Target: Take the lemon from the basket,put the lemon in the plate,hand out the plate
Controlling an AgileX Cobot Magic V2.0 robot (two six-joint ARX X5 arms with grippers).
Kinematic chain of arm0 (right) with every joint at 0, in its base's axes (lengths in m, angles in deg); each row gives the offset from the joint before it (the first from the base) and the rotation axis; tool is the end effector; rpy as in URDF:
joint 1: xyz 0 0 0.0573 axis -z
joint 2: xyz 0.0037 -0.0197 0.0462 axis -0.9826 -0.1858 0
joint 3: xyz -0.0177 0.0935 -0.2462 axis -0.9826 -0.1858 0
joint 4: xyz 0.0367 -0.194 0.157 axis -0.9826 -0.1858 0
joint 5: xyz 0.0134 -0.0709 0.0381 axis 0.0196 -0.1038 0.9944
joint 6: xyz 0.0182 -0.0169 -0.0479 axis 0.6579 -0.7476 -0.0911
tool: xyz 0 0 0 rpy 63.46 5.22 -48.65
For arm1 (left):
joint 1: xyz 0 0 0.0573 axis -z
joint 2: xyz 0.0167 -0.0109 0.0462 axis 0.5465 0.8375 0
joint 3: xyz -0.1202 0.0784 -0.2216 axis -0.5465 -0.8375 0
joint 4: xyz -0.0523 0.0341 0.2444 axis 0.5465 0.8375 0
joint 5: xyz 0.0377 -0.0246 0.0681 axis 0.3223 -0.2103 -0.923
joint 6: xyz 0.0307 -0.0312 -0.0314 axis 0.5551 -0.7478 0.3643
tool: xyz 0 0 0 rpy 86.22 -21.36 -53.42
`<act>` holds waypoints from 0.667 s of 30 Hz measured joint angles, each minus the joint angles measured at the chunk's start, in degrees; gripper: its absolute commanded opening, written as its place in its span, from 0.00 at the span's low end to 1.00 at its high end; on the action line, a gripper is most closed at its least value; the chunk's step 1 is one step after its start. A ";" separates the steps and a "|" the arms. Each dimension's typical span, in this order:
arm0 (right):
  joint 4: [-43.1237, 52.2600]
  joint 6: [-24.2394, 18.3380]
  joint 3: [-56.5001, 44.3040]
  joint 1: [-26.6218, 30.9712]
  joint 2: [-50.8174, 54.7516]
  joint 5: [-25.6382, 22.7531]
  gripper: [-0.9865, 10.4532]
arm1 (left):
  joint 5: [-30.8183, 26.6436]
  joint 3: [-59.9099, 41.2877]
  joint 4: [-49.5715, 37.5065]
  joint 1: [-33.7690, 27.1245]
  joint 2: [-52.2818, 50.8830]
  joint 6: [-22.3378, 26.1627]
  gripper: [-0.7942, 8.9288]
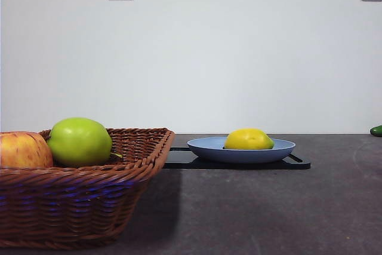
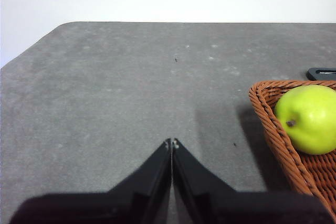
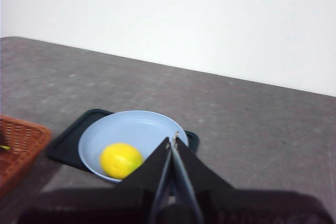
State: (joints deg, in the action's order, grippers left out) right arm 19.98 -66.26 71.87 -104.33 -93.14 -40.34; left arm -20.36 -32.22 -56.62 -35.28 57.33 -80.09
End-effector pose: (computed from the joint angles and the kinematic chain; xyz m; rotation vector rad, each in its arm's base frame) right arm 0.1071 0.0446 0.2743 -0.1406 0.1092 0.2712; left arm 0.0949 0.0043 0.1518 -0.0278 0.1787 0.0663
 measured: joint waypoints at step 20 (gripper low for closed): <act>9.14 2.32 -26.01 19.93 20.48 14.38 0.09 | 0.00 0.00 0.00 0.00 0.00 0.00 0.09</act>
State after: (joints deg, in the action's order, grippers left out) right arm 29.11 -63.94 45.86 -84.40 -72.66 -25.96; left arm -20.36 -32.22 -56.62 -35.28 57.33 -80.09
